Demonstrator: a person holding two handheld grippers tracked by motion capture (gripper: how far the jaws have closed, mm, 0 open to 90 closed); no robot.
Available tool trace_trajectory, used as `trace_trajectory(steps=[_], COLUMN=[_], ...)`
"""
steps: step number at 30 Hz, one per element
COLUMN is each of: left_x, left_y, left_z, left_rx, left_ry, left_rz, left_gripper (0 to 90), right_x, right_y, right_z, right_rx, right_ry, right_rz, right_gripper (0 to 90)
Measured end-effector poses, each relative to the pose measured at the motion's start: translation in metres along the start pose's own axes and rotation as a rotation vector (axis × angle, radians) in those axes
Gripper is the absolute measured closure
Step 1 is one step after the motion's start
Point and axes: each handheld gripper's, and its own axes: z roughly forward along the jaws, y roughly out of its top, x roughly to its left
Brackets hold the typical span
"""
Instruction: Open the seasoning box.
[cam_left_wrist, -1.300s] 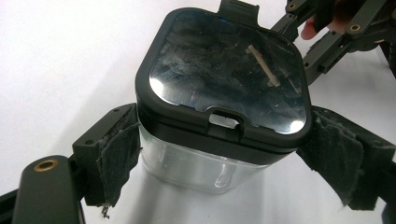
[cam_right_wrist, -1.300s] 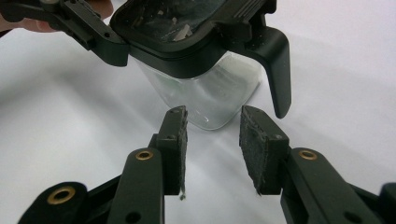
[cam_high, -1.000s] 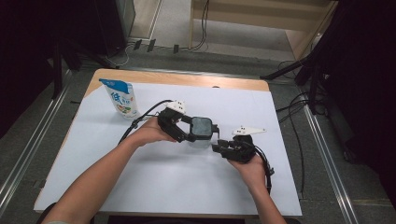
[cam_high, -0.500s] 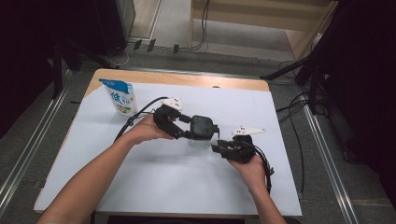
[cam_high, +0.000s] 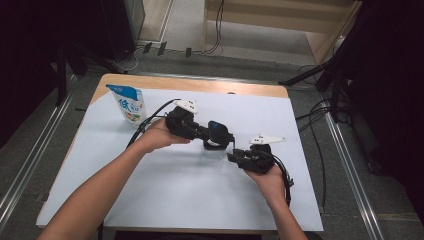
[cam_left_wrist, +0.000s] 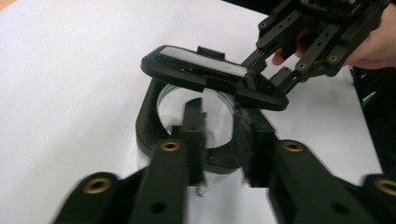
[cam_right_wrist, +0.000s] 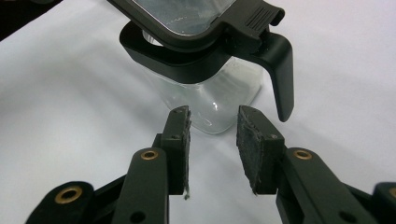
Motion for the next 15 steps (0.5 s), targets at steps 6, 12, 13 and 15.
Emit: trace_trajectory(steps=[6,12,13,15], left_x=[-0.004,-0.009,-0.01,-0.012], left_y=[0.008,0.021,0.024,0.026], left_z=[-0.001,-0.002,-0.002,-0.002], left_rx=[0.022,0.025,0.028,0.03], left_ry=[0.014,0.006,0.006,0.014], left_rz=[-0.021,-0.017,-0.017,-0.018], left_gripper=[87.4,90.0,90.0,90.0], right_x=[-0.002,-0.004,-0.004,-0.006], right_y=[0.0,0.0,0.0,0.0], right_z=[0.001,-0.001,-0.002,-0.004], right_rx=[0.009,-0.001,-0.005,-0.015], right_ry=[-0.011,-0.024,-0.026,-0.039], right_rz=[0.003,-0.008,-0.006,-0.012], right_gripper=[66.4,70.4,73.2,80.2])
